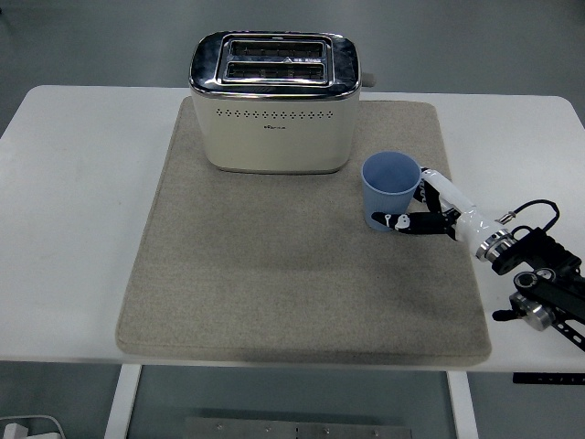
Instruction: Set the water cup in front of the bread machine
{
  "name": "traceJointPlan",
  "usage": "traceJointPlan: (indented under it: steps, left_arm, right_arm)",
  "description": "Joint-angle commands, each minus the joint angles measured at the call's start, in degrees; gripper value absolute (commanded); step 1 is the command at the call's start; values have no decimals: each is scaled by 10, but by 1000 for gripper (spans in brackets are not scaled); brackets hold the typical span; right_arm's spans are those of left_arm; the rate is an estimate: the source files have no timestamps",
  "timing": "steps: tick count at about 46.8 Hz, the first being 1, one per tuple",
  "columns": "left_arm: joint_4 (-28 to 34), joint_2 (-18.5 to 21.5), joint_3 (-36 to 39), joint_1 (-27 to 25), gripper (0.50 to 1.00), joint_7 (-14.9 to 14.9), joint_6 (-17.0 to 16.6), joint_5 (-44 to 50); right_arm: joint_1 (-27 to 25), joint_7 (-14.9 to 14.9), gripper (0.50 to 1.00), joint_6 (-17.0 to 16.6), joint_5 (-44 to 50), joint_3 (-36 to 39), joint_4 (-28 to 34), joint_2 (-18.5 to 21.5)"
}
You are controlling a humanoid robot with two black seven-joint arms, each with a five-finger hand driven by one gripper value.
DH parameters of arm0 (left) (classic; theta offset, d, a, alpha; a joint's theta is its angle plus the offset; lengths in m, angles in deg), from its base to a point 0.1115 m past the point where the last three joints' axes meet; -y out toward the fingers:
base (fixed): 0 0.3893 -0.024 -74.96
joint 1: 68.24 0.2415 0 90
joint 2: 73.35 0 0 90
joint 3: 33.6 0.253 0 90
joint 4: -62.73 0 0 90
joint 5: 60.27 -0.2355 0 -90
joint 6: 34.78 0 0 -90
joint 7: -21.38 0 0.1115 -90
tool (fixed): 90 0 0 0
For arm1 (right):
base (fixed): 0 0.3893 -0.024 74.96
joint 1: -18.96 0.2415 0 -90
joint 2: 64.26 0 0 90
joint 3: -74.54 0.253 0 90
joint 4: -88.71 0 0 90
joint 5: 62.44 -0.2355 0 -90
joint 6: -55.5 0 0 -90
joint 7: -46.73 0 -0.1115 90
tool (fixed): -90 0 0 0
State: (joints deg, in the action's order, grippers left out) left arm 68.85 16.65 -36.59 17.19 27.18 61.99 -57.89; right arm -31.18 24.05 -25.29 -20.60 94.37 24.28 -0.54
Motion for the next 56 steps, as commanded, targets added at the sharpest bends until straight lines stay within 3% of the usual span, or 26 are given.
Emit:
traceJointPlan:
  steps: [1, 21, 38, 52, 56]
  left_arm:
    - [0, 0, 0, 0, 1000, 0, 0, 0]
    - [0, 0, 0, 0, 1000, 0, 0, 0]
    - [0, 0, 0, 0, 1000, 0, 0, 0]
    - [0, 0, 0, 0, 1000, 0, 0, 0]
    - [0, 0, 0, 0, 1000, 0, 0, 0]
  right_arm:
    - [1, 3, 500, 4, -1, 0, -1, 0]
    - [13, 4, 500, 16, -2, 0, -39, 4]
    - [36, 16, 500, 33, -1, -9, -33, 90]
    - [63, 15, 500, 40, 3, -37, 45, 191]
    - [65, 15, 527, 39, 6, -39, 70, 214]
